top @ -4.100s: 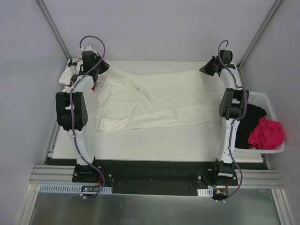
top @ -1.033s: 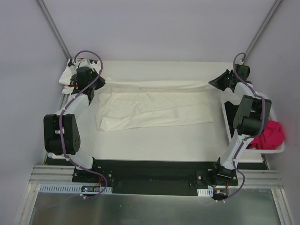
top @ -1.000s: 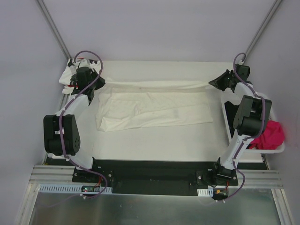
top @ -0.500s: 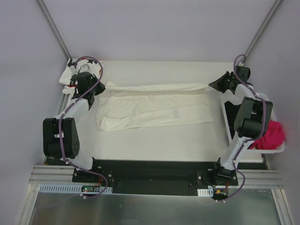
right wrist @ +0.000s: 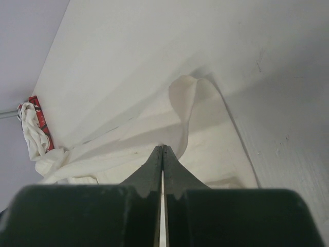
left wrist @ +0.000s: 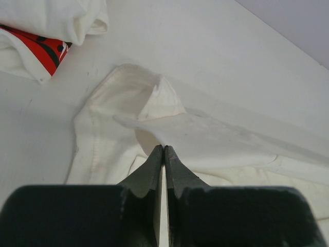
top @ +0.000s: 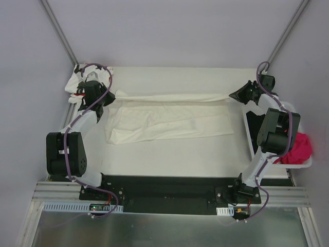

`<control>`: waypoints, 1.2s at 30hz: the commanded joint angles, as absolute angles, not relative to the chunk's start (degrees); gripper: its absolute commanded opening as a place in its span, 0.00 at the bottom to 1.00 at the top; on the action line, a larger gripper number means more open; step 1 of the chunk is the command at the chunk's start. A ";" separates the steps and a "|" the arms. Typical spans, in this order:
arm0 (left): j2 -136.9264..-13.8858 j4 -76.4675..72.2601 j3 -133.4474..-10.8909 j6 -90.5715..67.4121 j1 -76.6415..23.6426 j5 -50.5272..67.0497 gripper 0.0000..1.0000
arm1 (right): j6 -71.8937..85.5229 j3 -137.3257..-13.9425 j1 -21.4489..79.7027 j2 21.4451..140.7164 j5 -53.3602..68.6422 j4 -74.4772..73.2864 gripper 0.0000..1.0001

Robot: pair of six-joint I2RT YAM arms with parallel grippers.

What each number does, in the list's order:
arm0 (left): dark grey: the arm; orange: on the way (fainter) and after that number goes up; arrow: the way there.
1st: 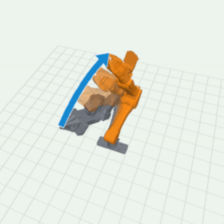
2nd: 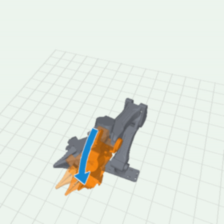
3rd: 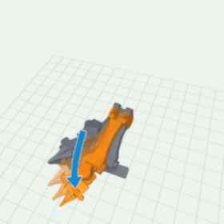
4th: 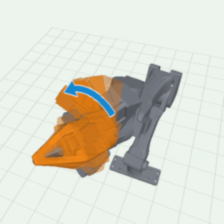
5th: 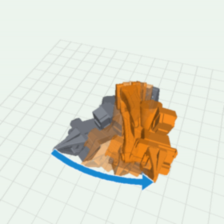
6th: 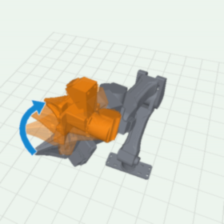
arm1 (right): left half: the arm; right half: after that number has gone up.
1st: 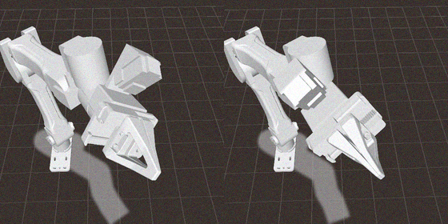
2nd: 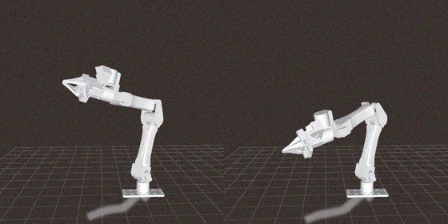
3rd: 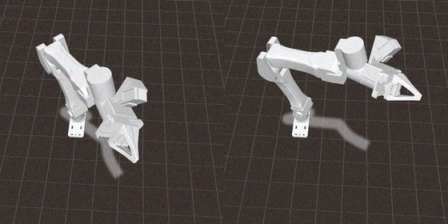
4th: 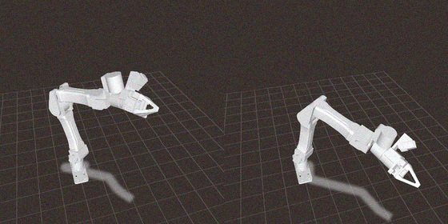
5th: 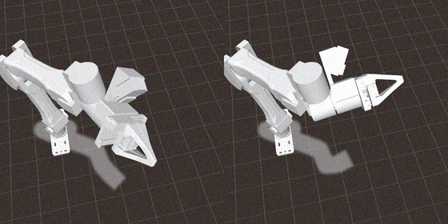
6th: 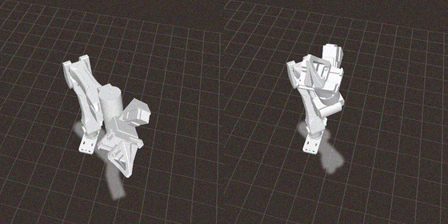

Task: Fold and stack the t-shirts
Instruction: Fold the other side of the tshirt into a rectangle

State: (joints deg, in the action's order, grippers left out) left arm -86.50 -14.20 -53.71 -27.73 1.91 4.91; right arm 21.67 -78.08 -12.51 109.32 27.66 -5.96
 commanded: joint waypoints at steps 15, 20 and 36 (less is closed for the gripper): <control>-84.46 -11.16 -51.77 -28.65 0.26 1.85 0.00 | 18.81 -78.05 -13.54 104.06 27.42 -9.93 0.01; -84.11 -11.16 -50.98 -28.74 0.18 1.41 0.00 | 18.55 -76.73 -13.54 104.15 27.77 -10.02 0.01; -84.73 -11.34 -50.01 -27.25 -1.58 0.35 0.00 | 17.58 -72.78 -13.36 101.78 27.25 -10.63 0.05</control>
State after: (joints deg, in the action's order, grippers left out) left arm -86.46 -10.17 -50.48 -27.97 -0.21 2.04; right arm 18.61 -73.12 -12.67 105.21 27.42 -10.68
